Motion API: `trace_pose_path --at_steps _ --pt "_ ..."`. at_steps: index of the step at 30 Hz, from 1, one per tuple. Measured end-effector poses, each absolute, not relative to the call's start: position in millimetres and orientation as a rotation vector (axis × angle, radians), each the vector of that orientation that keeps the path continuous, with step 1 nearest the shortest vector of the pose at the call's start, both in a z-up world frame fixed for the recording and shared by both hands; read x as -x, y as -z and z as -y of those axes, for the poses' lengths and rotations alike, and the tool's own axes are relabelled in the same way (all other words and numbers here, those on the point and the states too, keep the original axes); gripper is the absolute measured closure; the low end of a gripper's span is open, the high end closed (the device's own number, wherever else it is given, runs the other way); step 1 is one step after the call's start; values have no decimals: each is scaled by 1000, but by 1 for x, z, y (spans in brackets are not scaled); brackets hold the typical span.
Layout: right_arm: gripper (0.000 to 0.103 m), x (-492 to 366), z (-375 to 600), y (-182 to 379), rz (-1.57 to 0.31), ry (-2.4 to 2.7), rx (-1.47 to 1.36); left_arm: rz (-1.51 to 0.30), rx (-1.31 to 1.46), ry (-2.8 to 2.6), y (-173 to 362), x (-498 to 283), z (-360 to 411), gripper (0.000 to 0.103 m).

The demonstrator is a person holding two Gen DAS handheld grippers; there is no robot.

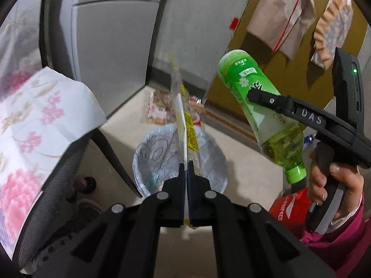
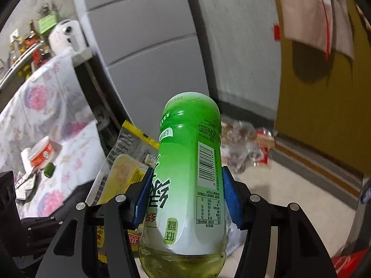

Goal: Collect trash
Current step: 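Carry the bottle and wrapper to the bin and release them inside, then move both tools back toward the remaining trash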

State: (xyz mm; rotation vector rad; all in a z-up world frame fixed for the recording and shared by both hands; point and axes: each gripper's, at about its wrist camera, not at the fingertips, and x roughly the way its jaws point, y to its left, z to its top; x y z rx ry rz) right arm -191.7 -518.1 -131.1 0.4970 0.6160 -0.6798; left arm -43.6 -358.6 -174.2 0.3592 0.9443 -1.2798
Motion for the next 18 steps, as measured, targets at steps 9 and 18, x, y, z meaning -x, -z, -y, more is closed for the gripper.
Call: trace_pose_path --at_steps 9,18 --pt "33 182 559 194 -710 688 -698 -1041 -388 1251 201 33 393 62" --pt "33 182 546 151 -656 665 -630 -907 -306 1135 156 6 343 61"
